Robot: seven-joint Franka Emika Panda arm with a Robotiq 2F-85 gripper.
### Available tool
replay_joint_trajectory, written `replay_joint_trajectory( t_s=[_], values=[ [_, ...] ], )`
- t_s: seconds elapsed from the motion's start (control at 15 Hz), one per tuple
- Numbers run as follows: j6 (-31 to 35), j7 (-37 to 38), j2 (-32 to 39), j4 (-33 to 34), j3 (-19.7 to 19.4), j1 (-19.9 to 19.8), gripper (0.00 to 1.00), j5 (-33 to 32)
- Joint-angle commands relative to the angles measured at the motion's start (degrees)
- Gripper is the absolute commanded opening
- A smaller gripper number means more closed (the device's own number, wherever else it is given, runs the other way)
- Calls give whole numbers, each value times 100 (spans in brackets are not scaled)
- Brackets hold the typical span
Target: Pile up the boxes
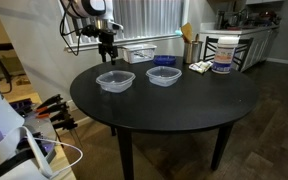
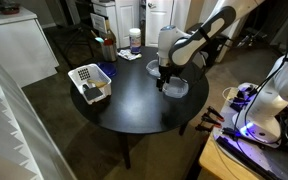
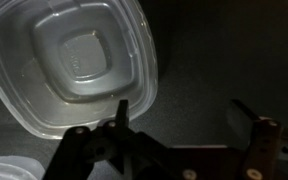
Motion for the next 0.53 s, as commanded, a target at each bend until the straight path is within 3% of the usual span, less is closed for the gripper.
replay_joint_trajectory(
  t_s=[0.0, 0.33, 0.4, 0.47],
  values=[
    [397, -190, 608, 117, -152, 4, 100, 79],
    [410, -192, 1020, 219, -253, 8, 100, 131],
    [427, -243, 1053, 226, -243, -8, 75, 155],
    [414, -263, 1080, 237, -243, -4, 73, 142]
  ],
)
